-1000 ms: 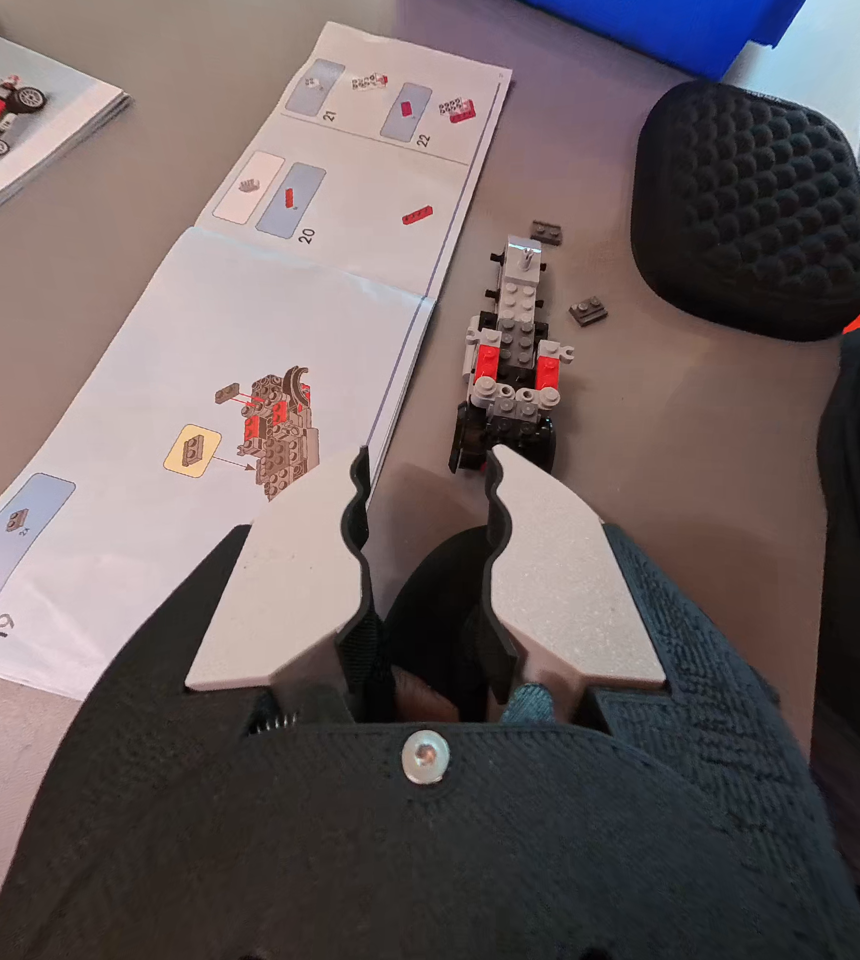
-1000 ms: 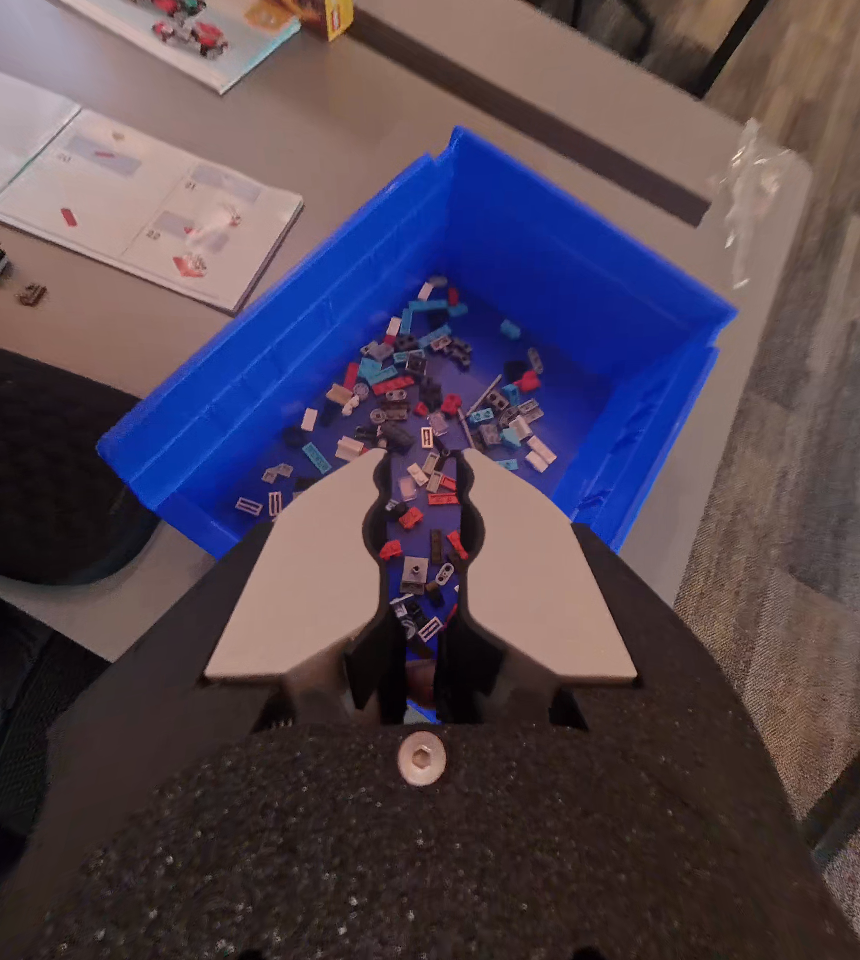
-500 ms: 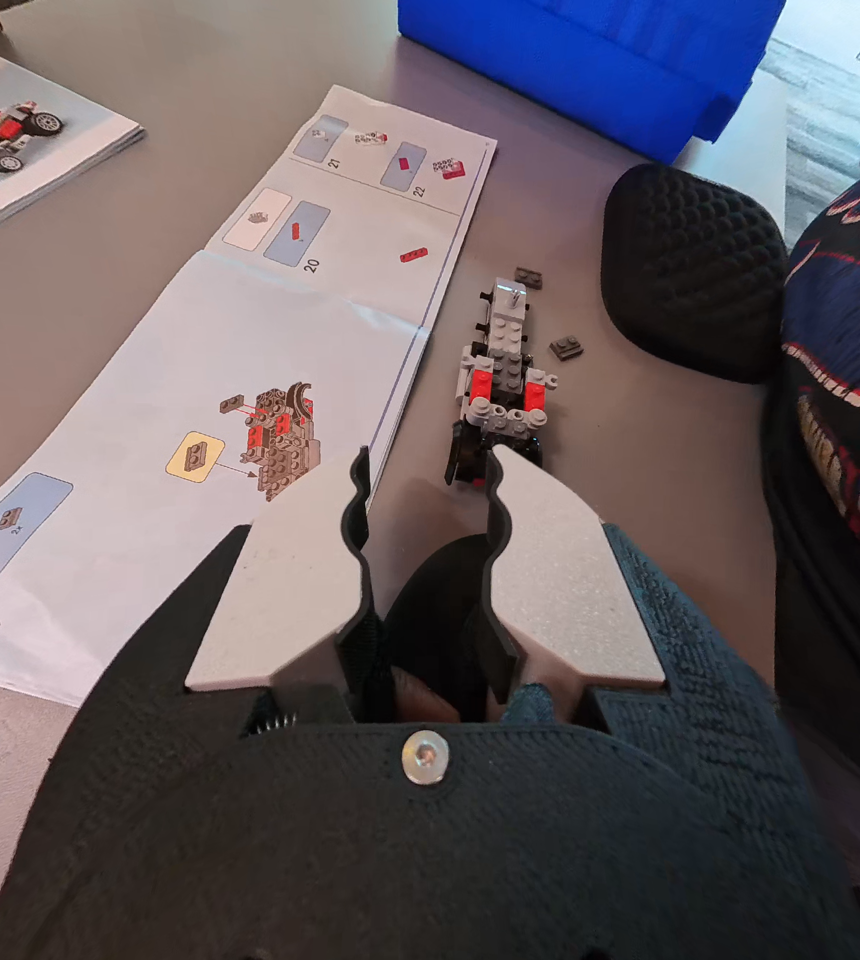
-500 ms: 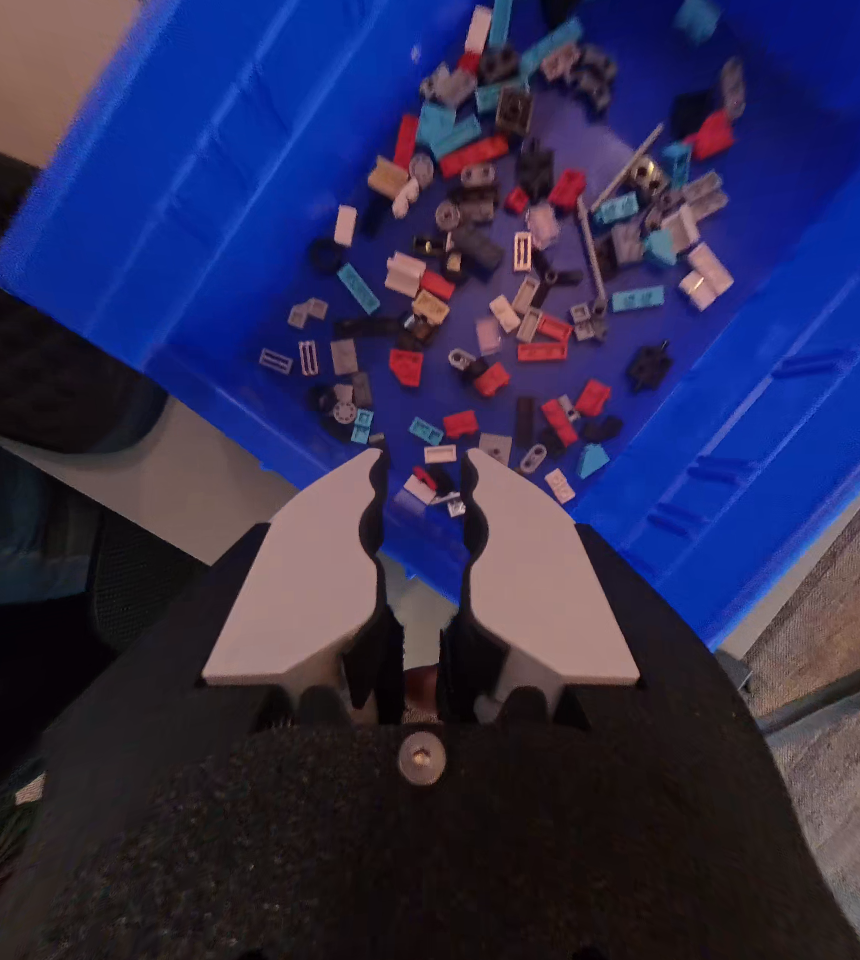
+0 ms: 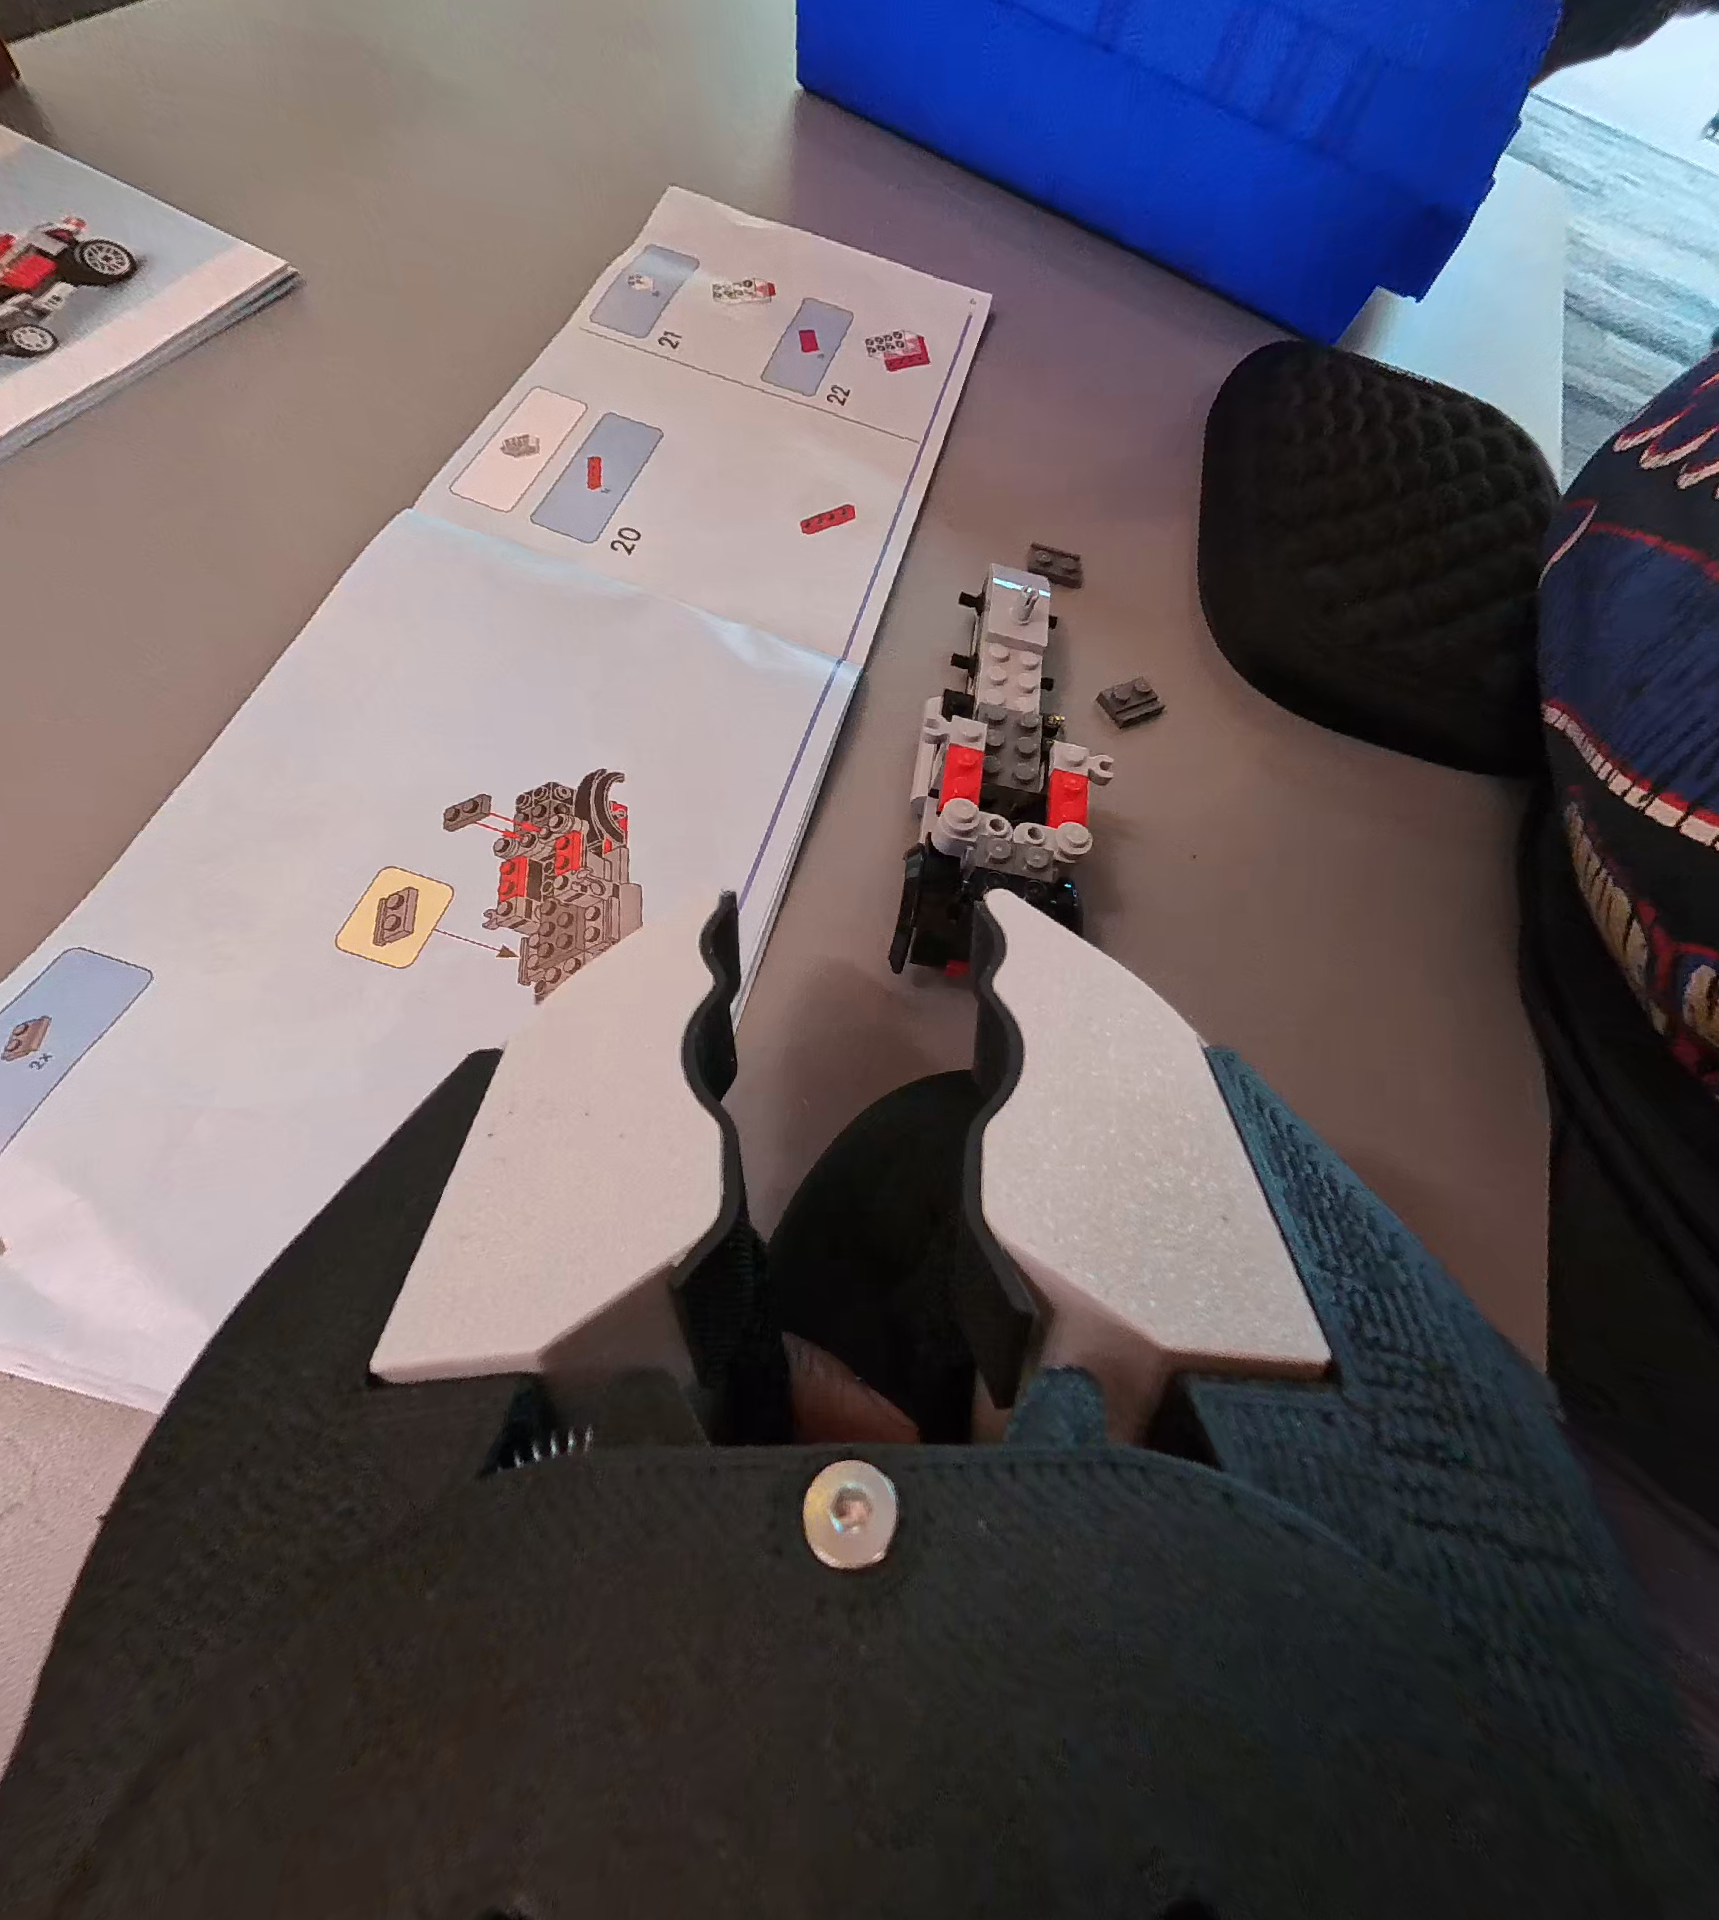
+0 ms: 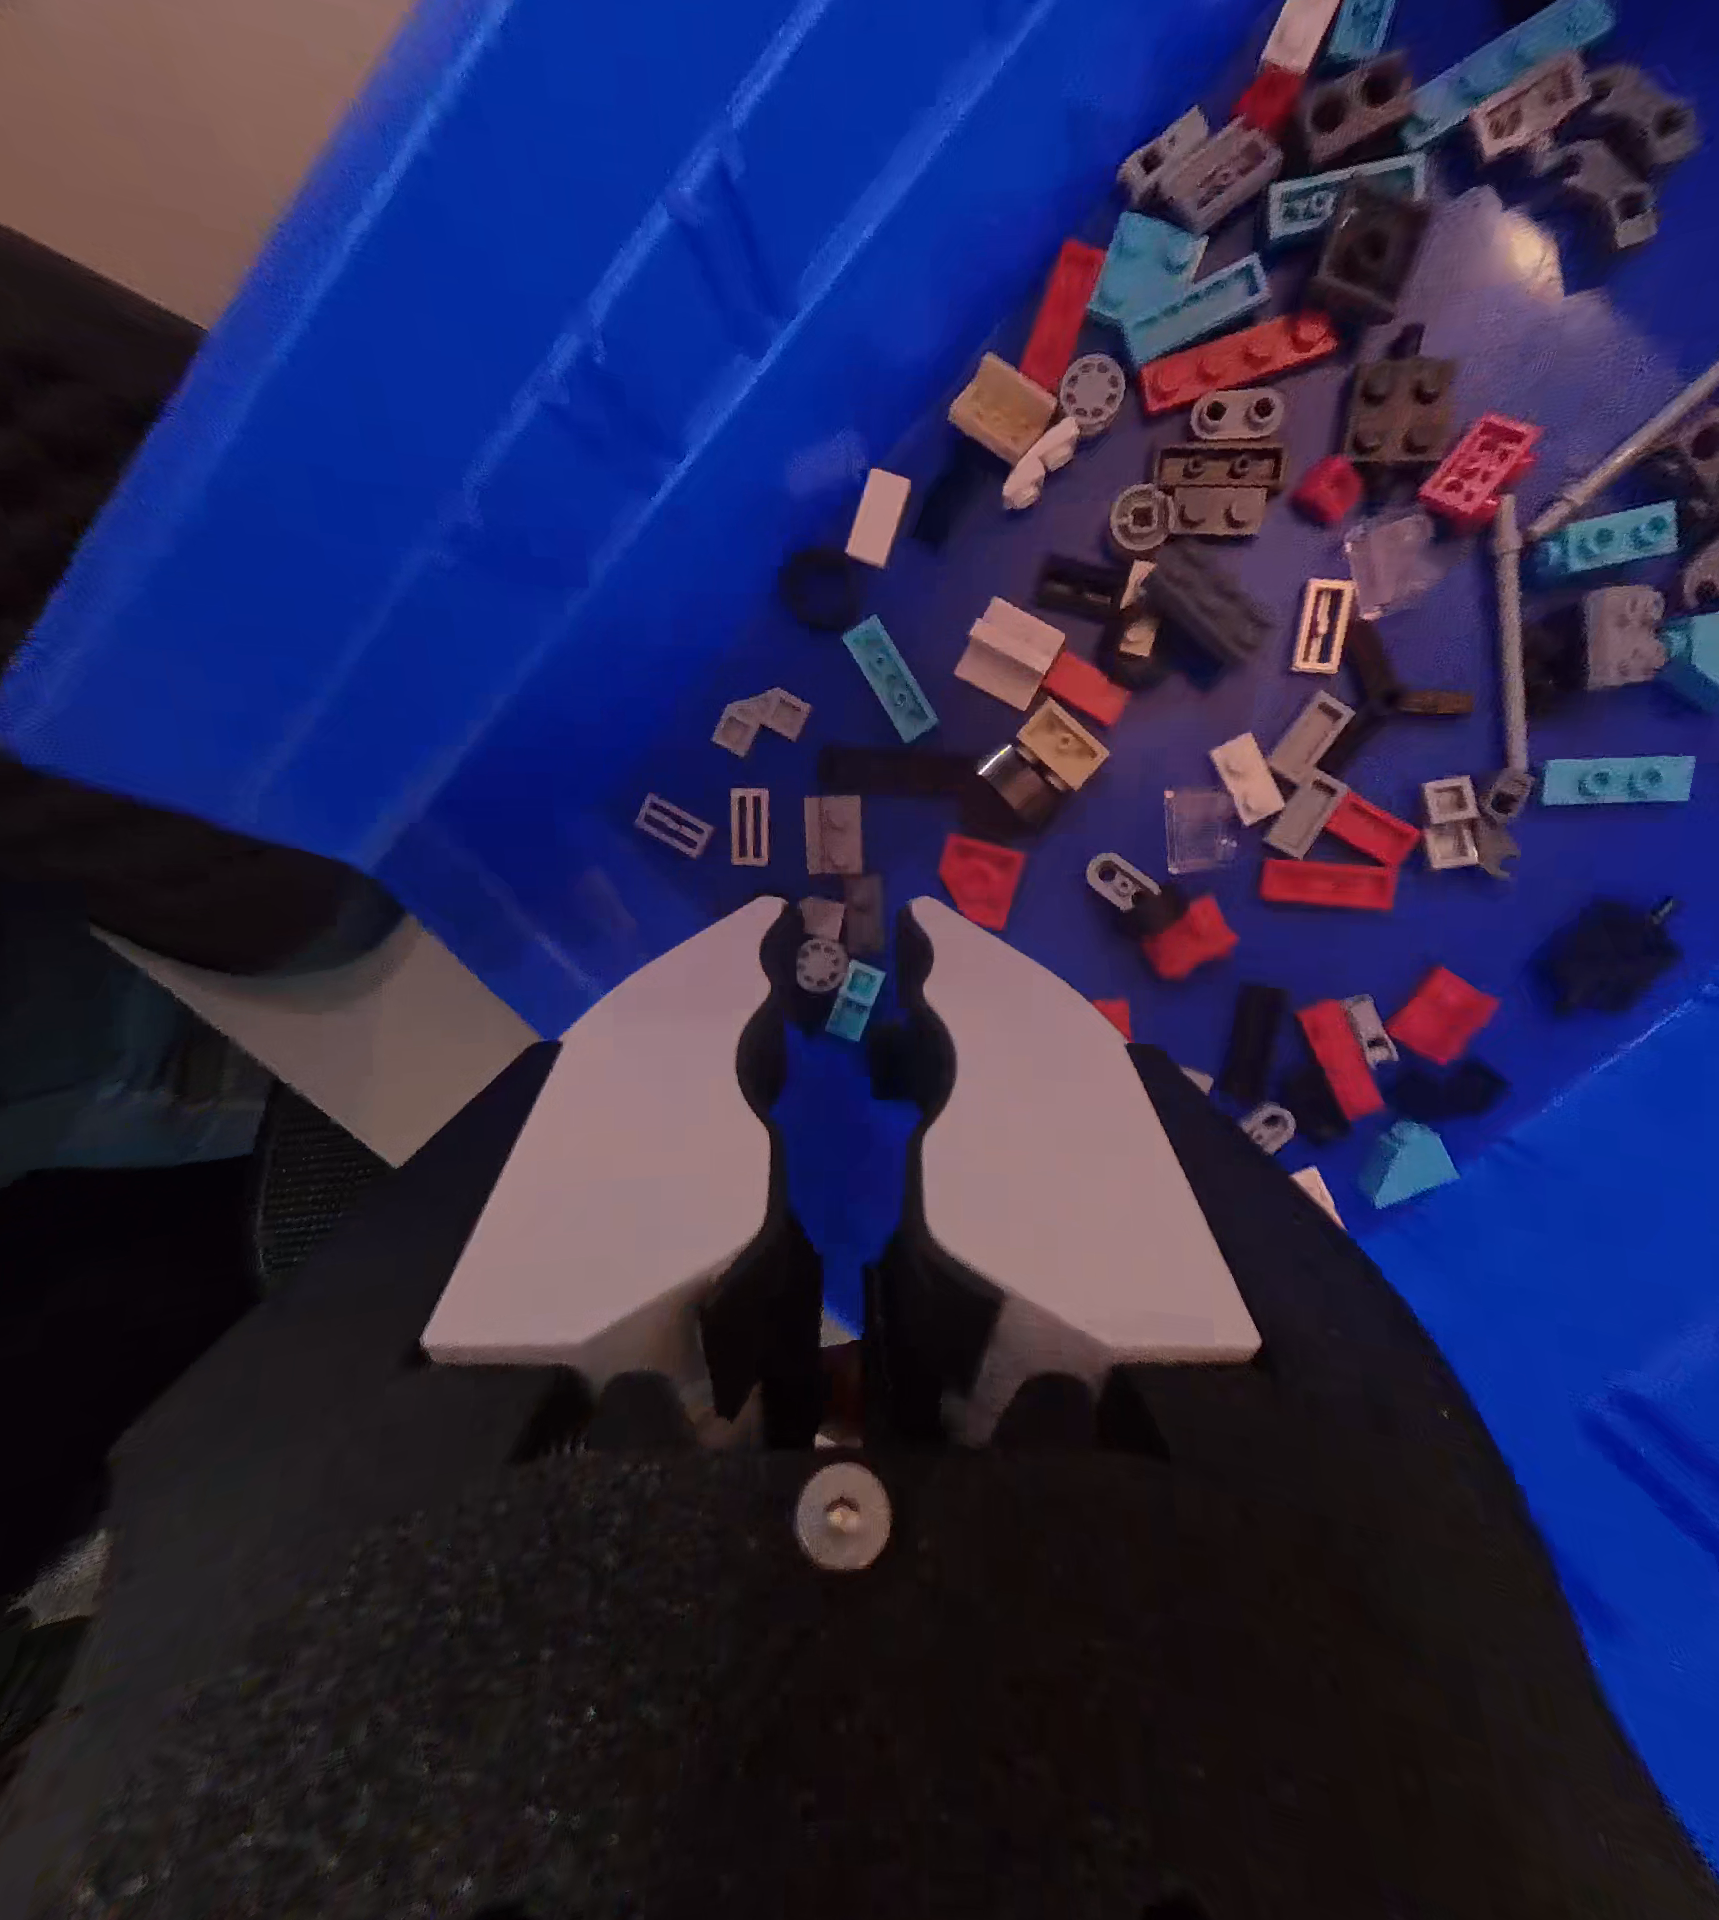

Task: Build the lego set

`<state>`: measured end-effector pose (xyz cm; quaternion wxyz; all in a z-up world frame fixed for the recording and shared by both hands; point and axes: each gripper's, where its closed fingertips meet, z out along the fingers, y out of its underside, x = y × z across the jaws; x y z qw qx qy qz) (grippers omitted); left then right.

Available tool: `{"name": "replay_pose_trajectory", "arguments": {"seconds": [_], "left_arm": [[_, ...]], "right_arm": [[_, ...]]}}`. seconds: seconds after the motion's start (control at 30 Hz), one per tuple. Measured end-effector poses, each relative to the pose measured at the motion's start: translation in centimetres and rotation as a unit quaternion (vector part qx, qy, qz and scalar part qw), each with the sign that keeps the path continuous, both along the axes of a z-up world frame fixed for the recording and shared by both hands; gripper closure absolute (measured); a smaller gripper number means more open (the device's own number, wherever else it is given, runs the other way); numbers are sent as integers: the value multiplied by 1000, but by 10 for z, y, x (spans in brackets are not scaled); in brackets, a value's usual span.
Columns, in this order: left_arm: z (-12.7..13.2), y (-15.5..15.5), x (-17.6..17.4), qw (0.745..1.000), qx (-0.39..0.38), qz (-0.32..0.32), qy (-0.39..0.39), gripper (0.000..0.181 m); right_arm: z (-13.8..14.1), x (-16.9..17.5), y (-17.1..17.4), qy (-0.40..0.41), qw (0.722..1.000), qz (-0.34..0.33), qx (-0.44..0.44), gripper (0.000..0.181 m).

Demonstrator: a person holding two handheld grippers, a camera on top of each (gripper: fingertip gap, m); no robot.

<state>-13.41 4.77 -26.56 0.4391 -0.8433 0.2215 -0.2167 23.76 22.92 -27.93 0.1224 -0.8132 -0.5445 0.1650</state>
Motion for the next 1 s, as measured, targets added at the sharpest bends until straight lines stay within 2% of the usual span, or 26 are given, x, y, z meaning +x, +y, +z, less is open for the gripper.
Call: {"name": "replay_pose_trajectory", "arguments": {"seconds": [0.27, 0.57, 0.7, 0.77, 0.87, 0.93, 1.0], "left_arm": [[4, 0, -1, 1000, 16, 5, 1, 139], [4, 0, 0, 1000, 20, 3, 2, 139], [7, 0, -1, 1000, 26, 5, -4, 139], [12, 1, -2, 999, 39, 13, -4, 139], [35, 9, -7, 992, 118, 48, 12, 139], [65, 16, -2, 975, 211, 61, 30, 139], [95, 21, 12, 949, 305, 52, 65, 138]], "right_arm": [[-22, 1, 0, -47, 998, -21, -29, 168], [-26, 1, 1, -76, 996, -25, -42, 172], [-21, 1, 8, -55, 998, -19, -19, 174], [-3, -5, 13, -6, 999, -38, 1, 174], [59, -36, 19, 136, 987, -55, 66, 175], [114, -72, 6, 271, 958, -42, 81, 175], [163, -116, -21, 405, 913, -5, 56, 175]]}}
